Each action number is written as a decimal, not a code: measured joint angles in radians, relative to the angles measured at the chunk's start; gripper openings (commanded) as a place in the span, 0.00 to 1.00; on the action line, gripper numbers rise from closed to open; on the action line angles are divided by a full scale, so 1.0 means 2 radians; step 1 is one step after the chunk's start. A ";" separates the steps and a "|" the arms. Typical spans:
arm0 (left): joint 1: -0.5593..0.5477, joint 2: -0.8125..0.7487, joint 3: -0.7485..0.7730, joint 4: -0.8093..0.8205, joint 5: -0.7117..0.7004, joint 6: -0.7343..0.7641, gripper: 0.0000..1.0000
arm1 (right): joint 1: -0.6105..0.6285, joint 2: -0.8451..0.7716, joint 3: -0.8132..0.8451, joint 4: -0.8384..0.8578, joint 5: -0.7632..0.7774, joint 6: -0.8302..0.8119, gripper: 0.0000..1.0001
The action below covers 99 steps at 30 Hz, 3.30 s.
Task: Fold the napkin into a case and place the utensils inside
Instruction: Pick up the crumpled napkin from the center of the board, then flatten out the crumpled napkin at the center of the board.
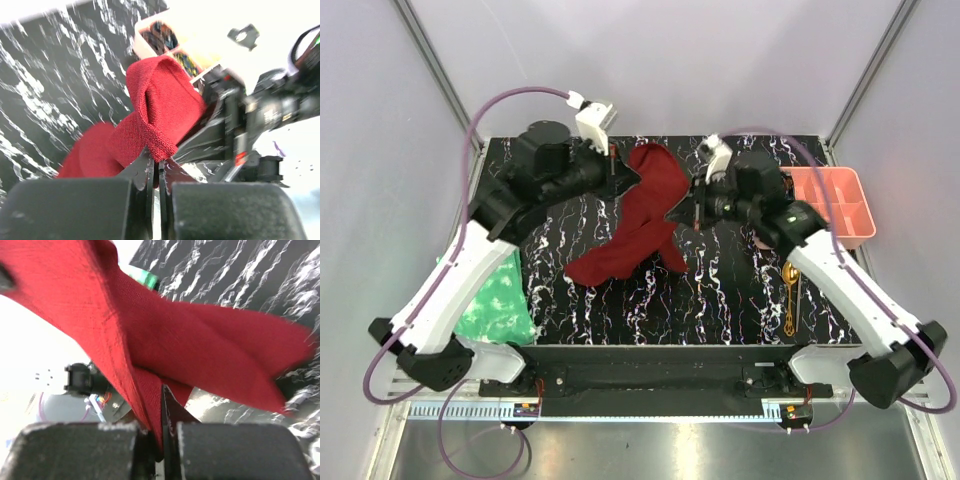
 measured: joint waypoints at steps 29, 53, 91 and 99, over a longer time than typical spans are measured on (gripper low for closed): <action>0.064 -0.047 0.023 -0.015 -0.095 0.064 0.00 | -0.097 0.266 0.465 -0.347 -0.047 -0.139 0.14; 0.215 0.068 -0.195 0.013 -0.165 -0.044 0.51 | 0.037 0.472 0.379 -0.249 0.230 -0.135 0.54; 0.164 -0.081 -0.580 0.194 -0.019 -0.232 0.00 | 0.124 0.583 0.417 -0.160 0.343 -0.172 0.17; 0.163 -0.069 -0.585 0.190 -0.029 -0.232 0.00 | 0.124 0.583 0.437 -0.172 0.378 -0.179 0.04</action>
